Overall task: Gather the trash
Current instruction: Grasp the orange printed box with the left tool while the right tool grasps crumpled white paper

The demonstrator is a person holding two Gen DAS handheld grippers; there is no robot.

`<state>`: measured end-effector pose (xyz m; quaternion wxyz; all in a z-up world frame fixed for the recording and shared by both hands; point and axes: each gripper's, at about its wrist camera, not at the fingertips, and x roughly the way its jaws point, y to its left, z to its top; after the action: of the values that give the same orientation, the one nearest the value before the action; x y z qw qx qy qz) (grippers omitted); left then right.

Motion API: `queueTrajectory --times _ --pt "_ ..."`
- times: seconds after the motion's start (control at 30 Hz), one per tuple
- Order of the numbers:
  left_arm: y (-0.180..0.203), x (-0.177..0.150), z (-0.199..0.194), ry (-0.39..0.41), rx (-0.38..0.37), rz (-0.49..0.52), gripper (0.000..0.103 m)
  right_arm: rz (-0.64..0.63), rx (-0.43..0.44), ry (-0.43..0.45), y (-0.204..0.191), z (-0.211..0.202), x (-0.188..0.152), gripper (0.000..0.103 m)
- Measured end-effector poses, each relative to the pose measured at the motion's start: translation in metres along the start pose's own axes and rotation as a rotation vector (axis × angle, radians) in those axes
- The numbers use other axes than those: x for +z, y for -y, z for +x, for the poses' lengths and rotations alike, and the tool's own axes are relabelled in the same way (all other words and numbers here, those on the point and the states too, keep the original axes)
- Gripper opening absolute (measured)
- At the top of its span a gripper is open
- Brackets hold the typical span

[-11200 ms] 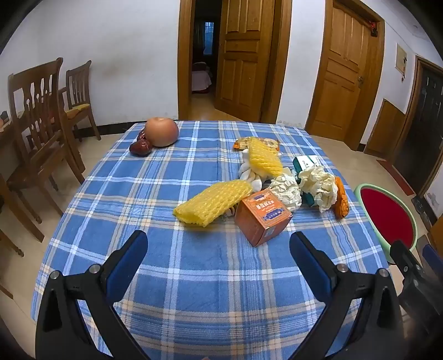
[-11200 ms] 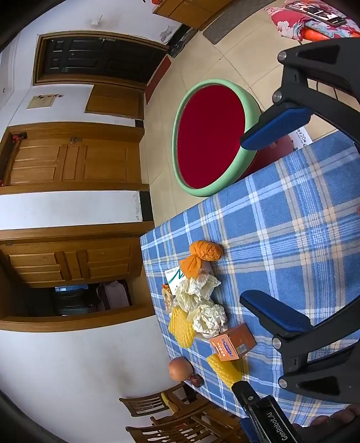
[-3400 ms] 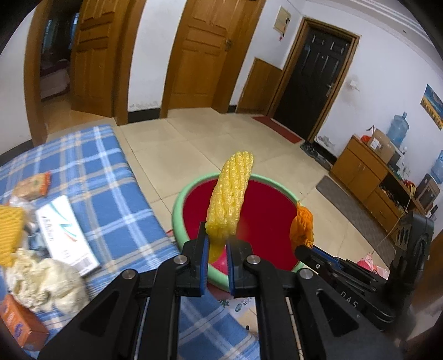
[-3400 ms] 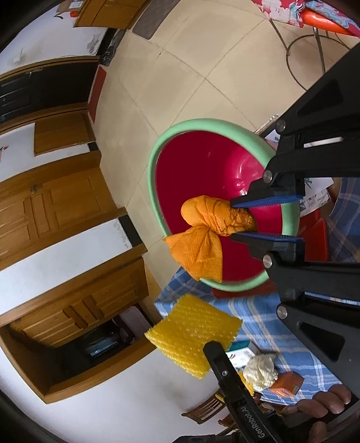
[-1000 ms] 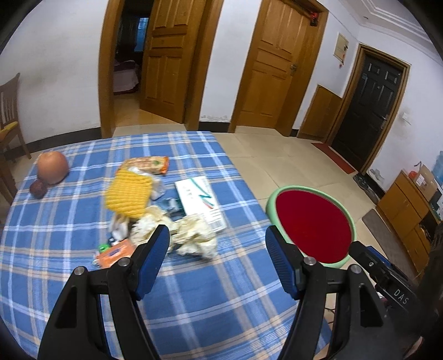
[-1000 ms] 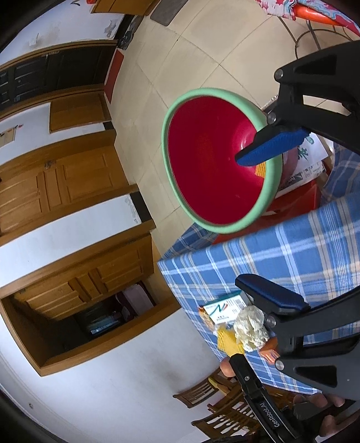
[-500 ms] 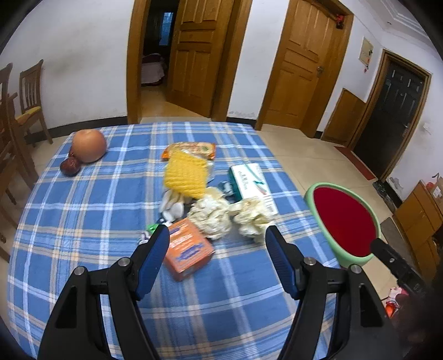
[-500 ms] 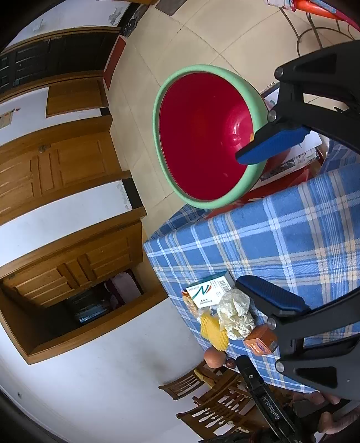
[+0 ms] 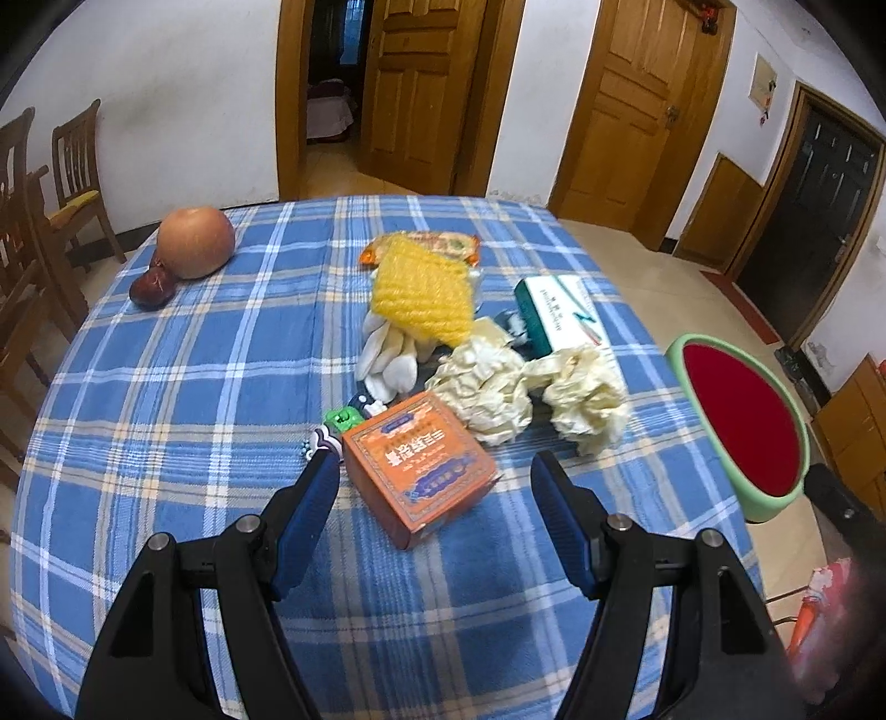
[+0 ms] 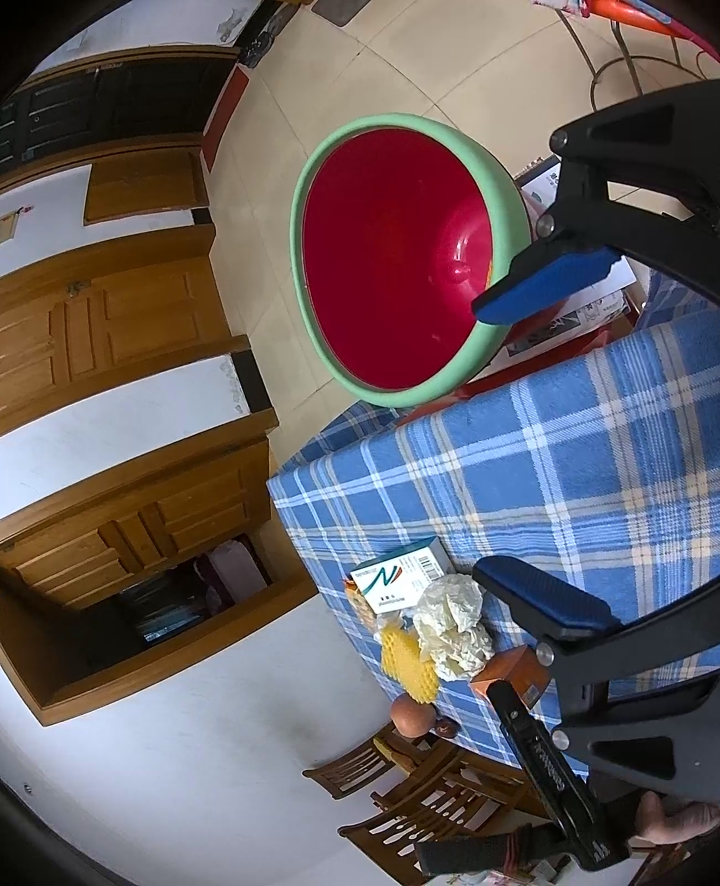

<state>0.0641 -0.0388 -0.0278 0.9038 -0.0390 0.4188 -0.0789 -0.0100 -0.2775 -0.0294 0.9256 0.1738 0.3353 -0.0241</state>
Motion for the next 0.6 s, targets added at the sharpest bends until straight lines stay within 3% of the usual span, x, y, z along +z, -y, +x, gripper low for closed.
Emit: queueTrajectory --times 0.23,0.6 --pt "-0.004 -0.001 0.019 -0.025 0.02 -0.005 0.071 -0.006 0.001 -0.022 -0.004 0.006 -0.003 0.088" --pt "-0.008 -0.002 0.027 -0.015 -0.008 0.013 0.067 -0.026 0.004 -0.059 -0.014 0.02 -0.006 0.088"
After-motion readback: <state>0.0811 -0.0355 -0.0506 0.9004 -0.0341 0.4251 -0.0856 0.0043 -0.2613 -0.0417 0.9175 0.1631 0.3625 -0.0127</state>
